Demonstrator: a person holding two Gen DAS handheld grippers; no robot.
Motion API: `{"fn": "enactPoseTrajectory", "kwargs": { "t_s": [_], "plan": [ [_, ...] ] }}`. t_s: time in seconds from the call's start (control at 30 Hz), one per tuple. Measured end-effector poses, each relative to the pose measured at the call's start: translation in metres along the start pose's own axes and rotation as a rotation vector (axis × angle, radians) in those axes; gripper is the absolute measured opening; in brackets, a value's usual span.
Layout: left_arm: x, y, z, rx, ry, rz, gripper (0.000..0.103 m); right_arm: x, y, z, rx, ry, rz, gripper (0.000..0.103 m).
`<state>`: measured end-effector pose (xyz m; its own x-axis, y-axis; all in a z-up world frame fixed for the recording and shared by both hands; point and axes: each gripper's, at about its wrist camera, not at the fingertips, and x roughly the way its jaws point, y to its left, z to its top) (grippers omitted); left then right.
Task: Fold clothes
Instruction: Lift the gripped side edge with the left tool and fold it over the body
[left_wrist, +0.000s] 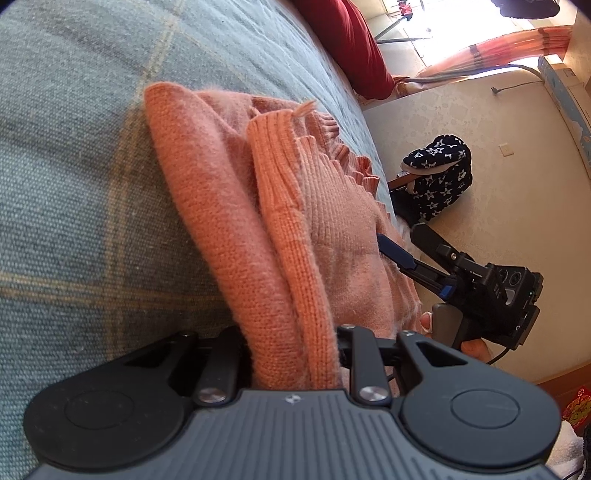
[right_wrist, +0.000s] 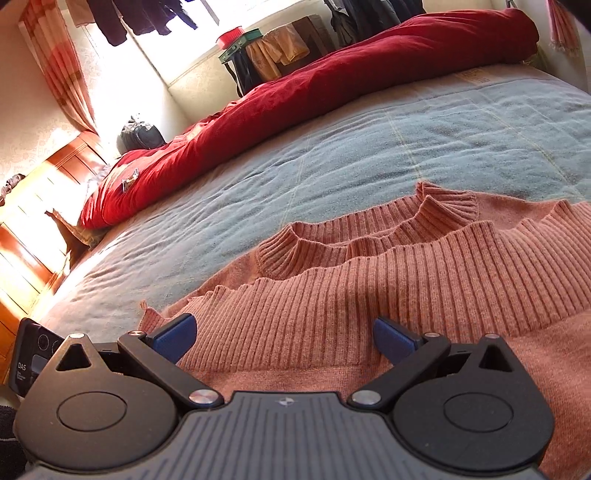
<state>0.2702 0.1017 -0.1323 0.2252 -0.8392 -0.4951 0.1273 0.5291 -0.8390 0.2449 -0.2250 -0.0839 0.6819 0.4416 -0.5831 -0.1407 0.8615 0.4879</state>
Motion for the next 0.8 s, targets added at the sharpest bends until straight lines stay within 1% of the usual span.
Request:
{"fn": "enactPoseTrajectory", "kwargs": {
  "t_s": [0.3,0.57,0.8],
  "plan": [
    [-0.001,0.000,-0.001,0.003,-0.013,0.010,0.023,-0.017,-0.001,-0.009,0.018,-0.003,-0.020,0.103],
    [0.003,-0.016,-0.001,0.005,-0.034,0.068,0.023,-0.029,-0.003,-0.011,0.030,-0.007,-0.036,0.103],
    [0.000,-0.028,-0.003,0.006,-0.045,0.137,0.022,-0.049,-0.008,-0.010,0.043,-0.035,-0.051,0.103]
  ]
}}
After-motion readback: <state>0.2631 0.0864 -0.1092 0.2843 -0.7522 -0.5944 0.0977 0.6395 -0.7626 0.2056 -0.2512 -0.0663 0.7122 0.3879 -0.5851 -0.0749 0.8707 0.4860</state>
